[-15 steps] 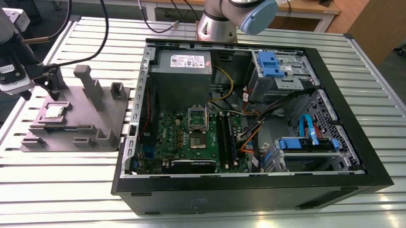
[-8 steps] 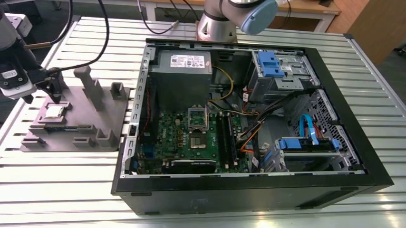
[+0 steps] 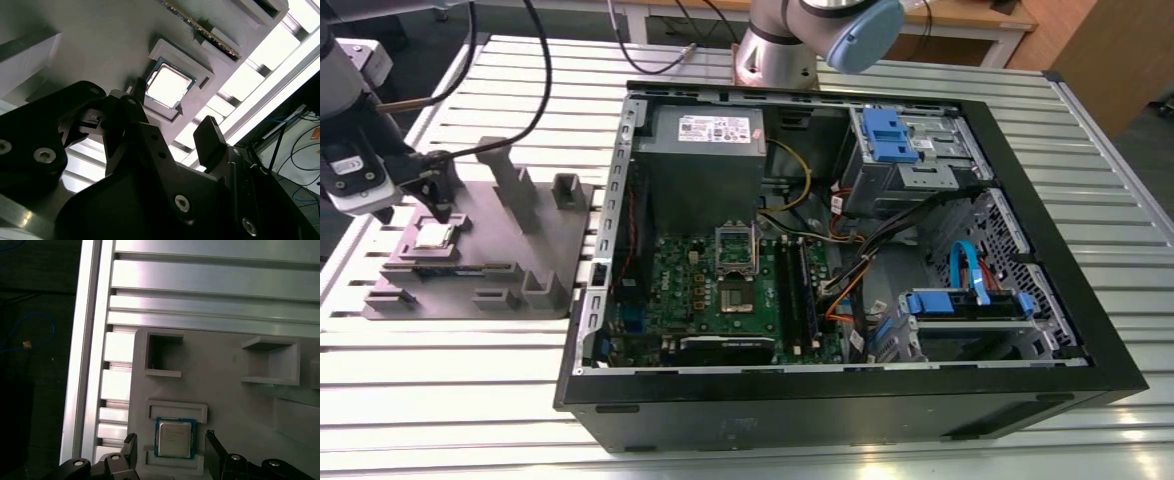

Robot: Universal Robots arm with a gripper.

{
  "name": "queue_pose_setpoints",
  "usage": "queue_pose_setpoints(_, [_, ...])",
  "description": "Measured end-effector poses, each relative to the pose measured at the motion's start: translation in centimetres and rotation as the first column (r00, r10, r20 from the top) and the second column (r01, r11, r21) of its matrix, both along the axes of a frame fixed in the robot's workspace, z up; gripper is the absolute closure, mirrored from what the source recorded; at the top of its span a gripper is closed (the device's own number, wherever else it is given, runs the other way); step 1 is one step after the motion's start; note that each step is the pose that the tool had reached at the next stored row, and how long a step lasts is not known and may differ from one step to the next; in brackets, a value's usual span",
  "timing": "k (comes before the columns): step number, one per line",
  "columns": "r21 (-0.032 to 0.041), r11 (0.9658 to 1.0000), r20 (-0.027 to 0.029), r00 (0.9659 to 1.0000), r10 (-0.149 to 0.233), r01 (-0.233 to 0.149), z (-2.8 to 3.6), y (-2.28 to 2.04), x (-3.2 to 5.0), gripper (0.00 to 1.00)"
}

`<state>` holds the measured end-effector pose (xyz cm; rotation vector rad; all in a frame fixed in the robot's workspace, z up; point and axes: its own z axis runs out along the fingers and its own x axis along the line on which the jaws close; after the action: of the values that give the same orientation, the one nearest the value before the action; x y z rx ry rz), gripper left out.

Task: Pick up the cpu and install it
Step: 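Pick up the cpu and move it towards the insertion slot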

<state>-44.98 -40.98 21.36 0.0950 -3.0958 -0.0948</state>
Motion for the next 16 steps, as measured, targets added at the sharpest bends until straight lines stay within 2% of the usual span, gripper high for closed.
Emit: queue_pose_setpoints(16, [0.0, 1.0, 0.0001, 1.0, -0.001, 0.001, -1.51, -0.08, 0.0, 0.35])
